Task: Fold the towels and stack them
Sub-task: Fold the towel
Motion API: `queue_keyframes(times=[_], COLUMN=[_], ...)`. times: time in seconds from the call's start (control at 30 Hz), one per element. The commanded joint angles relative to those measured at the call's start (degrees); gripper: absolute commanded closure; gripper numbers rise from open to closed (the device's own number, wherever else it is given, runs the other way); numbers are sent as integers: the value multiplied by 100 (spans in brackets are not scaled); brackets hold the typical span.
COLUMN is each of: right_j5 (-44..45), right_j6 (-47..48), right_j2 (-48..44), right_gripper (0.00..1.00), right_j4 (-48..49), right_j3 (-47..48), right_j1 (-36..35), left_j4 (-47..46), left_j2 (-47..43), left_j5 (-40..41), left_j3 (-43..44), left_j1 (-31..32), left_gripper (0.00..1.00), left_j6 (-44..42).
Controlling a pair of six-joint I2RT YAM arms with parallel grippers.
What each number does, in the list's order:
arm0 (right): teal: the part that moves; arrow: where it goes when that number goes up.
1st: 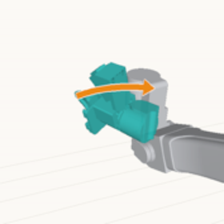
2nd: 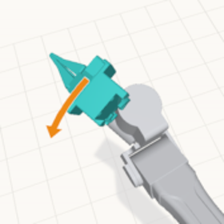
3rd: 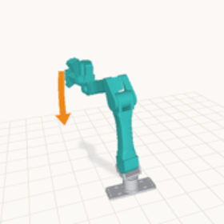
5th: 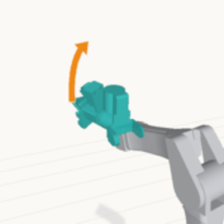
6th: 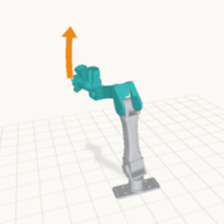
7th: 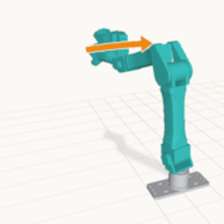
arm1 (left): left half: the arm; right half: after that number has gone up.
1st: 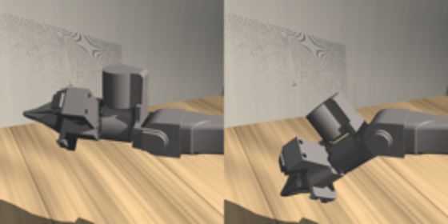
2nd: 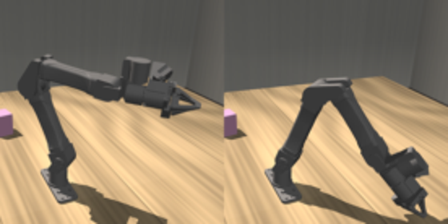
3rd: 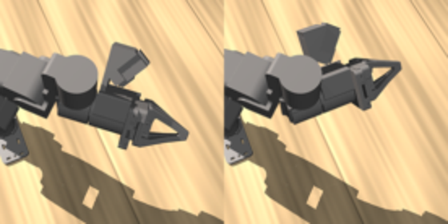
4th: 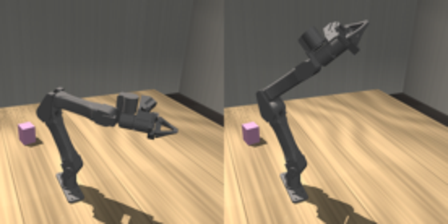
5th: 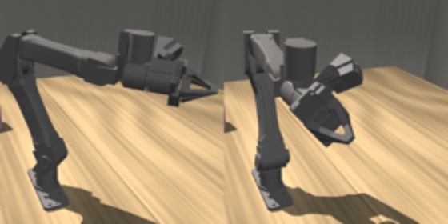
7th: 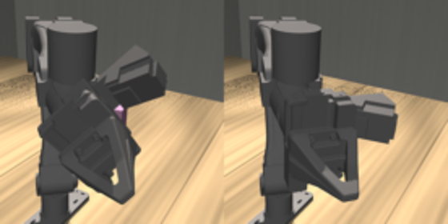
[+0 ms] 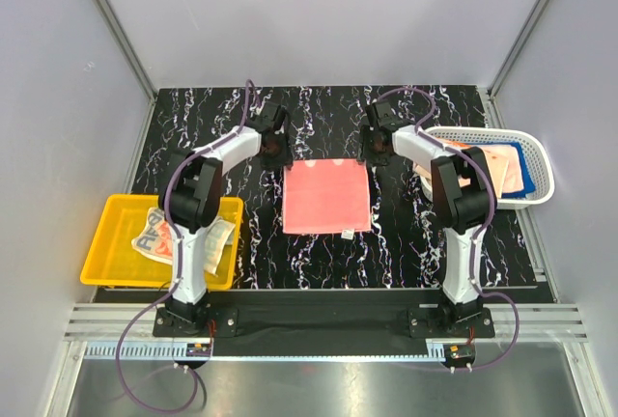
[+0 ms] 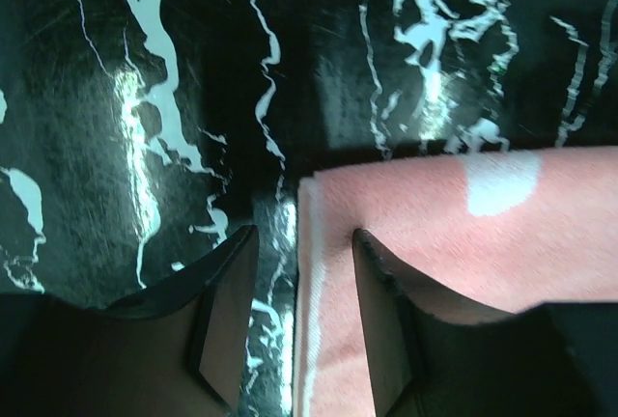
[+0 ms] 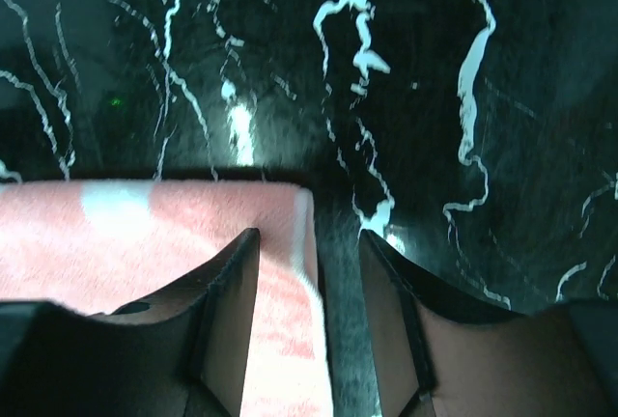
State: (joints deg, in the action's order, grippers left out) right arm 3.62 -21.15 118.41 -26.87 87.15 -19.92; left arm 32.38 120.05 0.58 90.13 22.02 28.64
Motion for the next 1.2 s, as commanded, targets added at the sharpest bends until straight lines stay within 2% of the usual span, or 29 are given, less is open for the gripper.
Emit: queue_keyframes(times=[0.0, 0.2, 0.27, 0.7, 0.97, 1.17], right_j5=[78, -36, -80, -529, -696, -713], right_j6=[137, 146, 111, 111, 111, 111], right_j2=[156, 297, 271, 235, 305, 235], right_gripper=[47, 48, 52, 59, 65, 64], right_j4=[6, 138, 252, 736, 815, 868], right_j3=[381, 329, 267, 74, 21, -128], right_j1=[76, 120, 138, 208, 243, 270], left_j4=[-65, -214, -267, -838, -1032, -1348], left_j2=[150, 343, 352, 396, 423, 344], left_j5=[179, 171, 179, -23, -286, -453], left_j3=[383, 321, 251, -39, -144, -355], left_j1=[-93, -137, -137, -198, -224, -233], left_gripper=[51, 52, 53, 56, 63, 66], left_j6=[-210, -131, -105, -43, 10, 62])
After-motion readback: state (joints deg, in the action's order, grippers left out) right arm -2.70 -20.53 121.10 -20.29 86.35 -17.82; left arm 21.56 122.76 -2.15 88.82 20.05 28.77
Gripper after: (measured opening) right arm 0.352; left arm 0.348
